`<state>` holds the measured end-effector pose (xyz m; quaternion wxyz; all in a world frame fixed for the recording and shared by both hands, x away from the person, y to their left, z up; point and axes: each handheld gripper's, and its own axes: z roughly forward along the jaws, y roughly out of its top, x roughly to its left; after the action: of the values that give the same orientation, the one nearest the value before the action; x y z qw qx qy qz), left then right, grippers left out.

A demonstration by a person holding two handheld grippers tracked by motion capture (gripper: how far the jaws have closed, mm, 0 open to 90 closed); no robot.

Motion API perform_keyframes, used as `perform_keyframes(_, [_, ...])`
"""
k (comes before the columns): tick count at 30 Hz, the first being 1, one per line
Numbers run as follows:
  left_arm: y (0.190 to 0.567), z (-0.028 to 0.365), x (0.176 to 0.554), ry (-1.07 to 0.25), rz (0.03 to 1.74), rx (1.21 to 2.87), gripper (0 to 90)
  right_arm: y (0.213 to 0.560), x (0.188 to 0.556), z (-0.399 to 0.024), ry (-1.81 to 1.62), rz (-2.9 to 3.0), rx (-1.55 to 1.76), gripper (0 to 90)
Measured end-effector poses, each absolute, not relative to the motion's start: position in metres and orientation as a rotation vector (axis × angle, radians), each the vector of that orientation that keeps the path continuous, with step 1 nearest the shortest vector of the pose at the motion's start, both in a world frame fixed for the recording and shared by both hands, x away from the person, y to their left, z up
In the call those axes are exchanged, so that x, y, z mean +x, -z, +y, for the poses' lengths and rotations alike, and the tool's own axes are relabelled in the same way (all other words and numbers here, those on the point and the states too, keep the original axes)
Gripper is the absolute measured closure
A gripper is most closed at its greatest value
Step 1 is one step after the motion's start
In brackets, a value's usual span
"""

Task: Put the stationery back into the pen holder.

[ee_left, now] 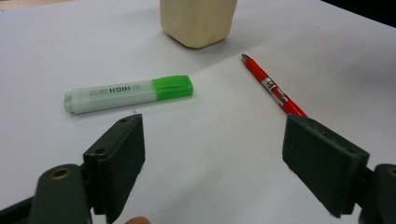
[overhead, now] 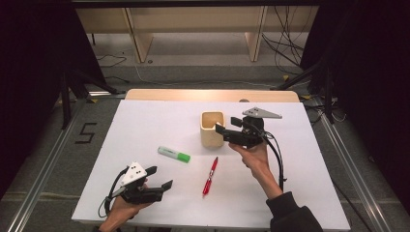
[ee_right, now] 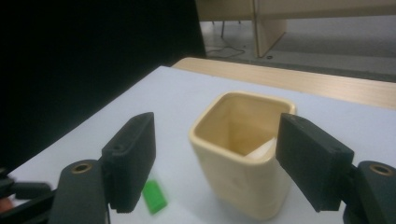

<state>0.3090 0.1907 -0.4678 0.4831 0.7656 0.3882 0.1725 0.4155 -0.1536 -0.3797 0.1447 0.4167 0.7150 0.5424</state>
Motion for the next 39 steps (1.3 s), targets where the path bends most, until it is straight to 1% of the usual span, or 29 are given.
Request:
perform_keyframes(8, [0.467,0.190,0.312,-0.430,0.955,1.860,20.7,0.396,0.380,-0.166,-1.552,2.128,1.126,26.9])
perform_keyframes(20, [0.461,0.192,0.321,-0.455,0.980,1.849,20.5,0.423,0.336,-0.192,-1.551,2.166,1.106,26.3])
perform_keyframes(29, [0.457,0.191,0.336,-0.476,1.006,1.852,20.8,0.433,0.317,-0.195,-1.544,2.193,1.082,26.3])
perform_keyframes(34, [0.454,0.190,0.351,-0.496,1.032,1.861,21.4,0.434,0.305,-0.200,-1.531,2.181,1.061,25.9])
perform_keyframes(39, [0.455,0.190,0.363,-0.484,1.059,1.871,22.9,0.437,0.297,-0.207,-1.532,2.161,1.055,25.2])
